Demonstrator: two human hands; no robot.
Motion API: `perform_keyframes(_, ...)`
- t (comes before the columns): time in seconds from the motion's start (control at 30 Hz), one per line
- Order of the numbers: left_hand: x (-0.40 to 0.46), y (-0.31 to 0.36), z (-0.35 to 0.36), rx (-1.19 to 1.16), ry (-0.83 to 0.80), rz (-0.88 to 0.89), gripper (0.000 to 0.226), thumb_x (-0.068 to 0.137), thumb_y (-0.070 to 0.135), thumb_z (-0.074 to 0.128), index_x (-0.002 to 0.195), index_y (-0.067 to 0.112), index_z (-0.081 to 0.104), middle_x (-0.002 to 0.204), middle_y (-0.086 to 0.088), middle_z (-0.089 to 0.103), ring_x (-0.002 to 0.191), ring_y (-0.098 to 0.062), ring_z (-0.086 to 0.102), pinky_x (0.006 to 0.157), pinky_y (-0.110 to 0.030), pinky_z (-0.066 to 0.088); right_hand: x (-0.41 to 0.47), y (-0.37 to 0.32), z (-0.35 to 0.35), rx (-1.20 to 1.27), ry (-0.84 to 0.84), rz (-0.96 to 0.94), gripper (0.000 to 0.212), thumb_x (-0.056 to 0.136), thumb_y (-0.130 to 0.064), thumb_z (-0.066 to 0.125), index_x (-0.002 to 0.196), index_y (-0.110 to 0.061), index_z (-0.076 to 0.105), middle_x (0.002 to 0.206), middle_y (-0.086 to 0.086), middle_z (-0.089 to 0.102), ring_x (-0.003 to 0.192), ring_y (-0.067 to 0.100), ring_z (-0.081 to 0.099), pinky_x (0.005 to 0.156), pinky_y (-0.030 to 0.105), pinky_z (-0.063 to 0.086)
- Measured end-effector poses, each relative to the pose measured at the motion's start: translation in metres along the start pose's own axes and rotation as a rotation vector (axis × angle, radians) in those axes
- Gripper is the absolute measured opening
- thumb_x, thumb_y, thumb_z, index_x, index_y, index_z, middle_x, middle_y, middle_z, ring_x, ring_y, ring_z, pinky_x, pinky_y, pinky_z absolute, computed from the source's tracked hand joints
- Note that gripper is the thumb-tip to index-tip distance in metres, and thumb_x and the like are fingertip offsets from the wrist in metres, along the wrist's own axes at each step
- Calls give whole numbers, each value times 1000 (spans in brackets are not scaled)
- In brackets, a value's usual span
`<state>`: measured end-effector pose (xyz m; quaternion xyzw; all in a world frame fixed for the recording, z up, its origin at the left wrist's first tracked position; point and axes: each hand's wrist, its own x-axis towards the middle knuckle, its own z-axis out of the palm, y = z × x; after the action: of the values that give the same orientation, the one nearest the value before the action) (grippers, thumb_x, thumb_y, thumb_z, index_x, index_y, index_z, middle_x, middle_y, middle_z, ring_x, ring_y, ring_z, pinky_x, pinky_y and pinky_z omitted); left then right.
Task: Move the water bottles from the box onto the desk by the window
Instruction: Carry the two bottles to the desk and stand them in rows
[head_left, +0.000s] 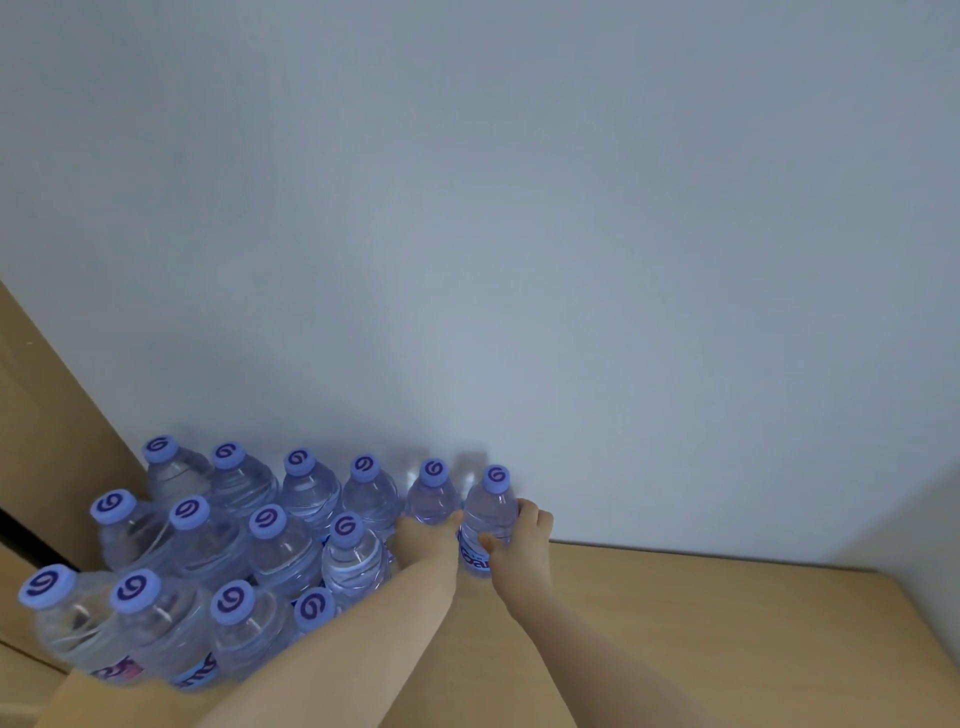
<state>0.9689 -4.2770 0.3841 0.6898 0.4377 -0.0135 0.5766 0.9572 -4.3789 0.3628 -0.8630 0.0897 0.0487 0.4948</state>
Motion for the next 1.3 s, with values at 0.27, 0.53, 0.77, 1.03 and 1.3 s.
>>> perform_keyframes(0.27, -10, 0, -7, -79, -56, 21, 39, 82, 20, 72, 113, 2, 58, 95, -11, 60, 87, -29, 54, 80, -36, 44, -5, 2, 4, -8, 54, 12, 49, 92, -8, 60, 136, -9, 38, 130, 4, 33, 113, 23, 49, 91, 27, 41)
perform_keyframes(0.53, -12, 0, -15, -41, -135, 49, 30, 84, 23, 68, 106, 6, 58, 91, -11, 62, 87, -31, 57, 78, -35, 44, -8, -5, -4, -47, 19, 14, 44, 91, -11, 58, 133, -11, 44, 129, 3, 37, 99, 21, 56, 84, 30, 47)
perform_keyframes(0.77, -31, -17, -23, 357, -283, 121, 16, 95, 9, 47, 107, 0, 54, 101, -16, 59, 98, -31, 55, 78, -34, 43, -23, -7, -21, -160, -67, 123, 35, 96, -12, 46, 130, -5, 48, 115, 6, 54, 94, 20, 53, 76, 27, 42)
perform_keyframes(1.03, -40, -52, -45, 503, -571, 292, 15, 89, 9, 40, 75, 16, 41, 69, 0, 42, 61, -14, 40, 56, -24, 33, -67, -1, -20, -302, -186, 182, 42, 96, -17, 43, 137, -9, 47, 132, 7, 56, 106, 19, 55, 79, 22, 39)
perform_keyframes(1.3, -62, -74, -94, 598, -731, 170, 13, 89, 15, 41, 92, 25, 50, 75, 2, 59, 63, -13, 54, 60, -22, 41, -116, -10, -1, -444, -316, 135, 21, 89, -12, 42, 92, -6, 62, 93, 14, 61, 82, 27, 60, 74, 34, 47)
